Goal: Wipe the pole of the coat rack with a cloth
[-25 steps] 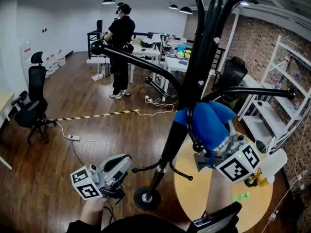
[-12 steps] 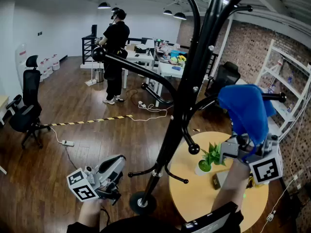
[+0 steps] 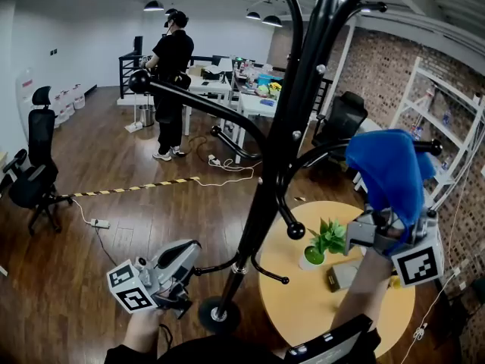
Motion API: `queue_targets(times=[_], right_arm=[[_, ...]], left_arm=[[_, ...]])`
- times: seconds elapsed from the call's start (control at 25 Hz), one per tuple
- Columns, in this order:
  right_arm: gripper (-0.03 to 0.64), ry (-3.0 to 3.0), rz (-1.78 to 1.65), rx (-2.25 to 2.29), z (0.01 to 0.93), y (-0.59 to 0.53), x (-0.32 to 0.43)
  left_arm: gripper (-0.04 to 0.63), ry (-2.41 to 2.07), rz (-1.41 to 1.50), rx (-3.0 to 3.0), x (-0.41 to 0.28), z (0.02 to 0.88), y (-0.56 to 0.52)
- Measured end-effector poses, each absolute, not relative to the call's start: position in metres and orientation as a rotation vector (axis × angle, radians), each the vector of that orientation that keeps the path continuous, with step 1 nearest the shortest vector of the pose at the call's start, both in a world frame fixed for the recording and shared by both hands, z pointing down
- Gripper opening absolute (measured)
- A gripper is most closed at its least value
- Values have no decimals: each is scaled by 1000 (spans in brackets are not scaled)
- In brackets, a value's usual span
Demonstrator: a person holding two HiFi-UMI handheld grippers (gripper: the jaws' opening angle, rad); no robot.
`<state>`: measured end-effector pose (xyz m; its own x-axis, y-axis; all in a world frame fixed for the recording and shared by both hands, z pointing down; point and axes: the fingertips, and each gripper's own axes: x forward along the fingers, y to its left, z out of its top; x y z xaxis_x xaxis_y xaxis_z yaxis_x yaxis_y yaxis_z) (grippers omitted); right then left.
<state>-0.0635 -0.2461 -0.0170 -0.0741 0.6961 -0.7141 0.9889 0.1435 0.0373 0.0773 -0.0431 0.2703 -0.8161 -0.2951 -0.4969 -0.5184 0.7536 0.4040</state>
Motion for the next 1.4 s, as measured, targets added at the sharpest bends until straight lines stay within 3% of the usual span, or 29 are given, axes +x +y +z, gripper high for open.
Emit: queue_targets(times=[0.32,0.88,1.4], right_arm=[[98,1927,-383,1861,61,-146,-56],[77,2051,-366,2088,196,-123,-55],[81,2356,615,2476,391,-117,-54]], left_arm=[[2,2565,767,-578,85,274,-46],[2,2612,800,-551,92,286,-47],[2,2619,848,-659,71,292,-69]])
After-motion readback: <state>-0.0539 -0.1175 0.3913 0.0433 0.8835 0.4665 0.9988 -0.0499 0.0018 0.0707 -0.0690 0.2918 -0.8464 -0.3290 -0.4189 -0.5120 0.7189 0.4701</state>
